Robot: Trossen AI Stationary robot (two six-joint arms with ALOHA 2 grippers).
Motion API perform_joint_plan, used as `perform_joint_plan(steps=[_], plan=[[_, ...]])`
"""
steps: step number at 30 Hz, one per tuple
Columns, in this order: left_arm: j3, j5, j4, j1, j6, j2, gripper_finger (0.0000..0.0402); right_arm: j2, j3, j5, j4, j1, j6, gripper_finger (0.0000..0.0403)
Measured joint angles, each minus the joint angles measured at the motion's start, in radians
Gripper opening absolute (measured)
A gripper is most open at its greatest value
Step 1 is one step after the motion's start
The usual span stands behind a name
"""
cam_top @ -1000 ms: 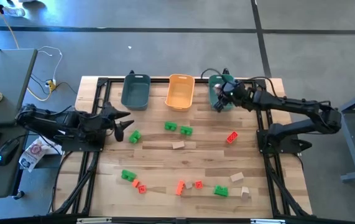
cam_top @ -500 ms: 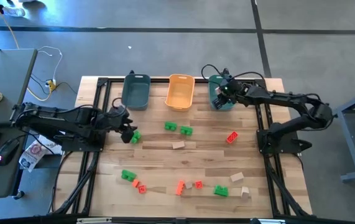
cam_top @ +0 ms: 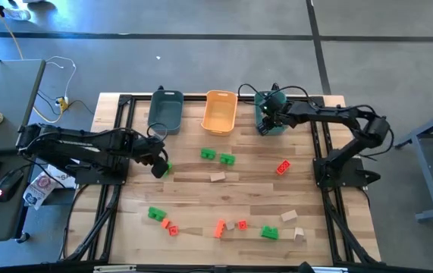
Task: Sort & place blocks by color
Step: Put the white block into the green bin, then put the green game piece into the blue bin
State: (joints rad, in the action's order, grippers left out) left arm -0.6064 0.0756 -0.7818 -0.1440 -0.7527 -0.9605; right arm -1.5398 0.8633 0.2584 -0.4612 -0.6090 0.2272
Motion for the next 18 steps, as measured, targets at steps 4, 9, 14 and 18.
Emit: perform_joint_plan(steps=[4, 9, 14, 18], plan=[[0.000, -0.020, -0.030, 0.000, -0.037, -0.047, 0.0207, -0.026, 0.041, 0.000, -0.034, 0.000, 0.000, 0.0107], [0.000, -0.020, -0.033, 0.000, -0.055, -0.097, 0.0207, -0.037, 0.059, 0.000, -0.050, 0.000, 0.000, 0.0147], [0.000, -0.019, -0.031, 0.000, -0.056, -0.144, 0.0207, -0.037, 0.060, 0.000, -0.051, 0.000, 0.000, 0.0182], [0.000, -0.018, -0.030, 0.000, -0.056, -0.176, 0.0207, -0.037, 0.060, 0.004, -0.052, 0.000, 0.000, 0.0198]])
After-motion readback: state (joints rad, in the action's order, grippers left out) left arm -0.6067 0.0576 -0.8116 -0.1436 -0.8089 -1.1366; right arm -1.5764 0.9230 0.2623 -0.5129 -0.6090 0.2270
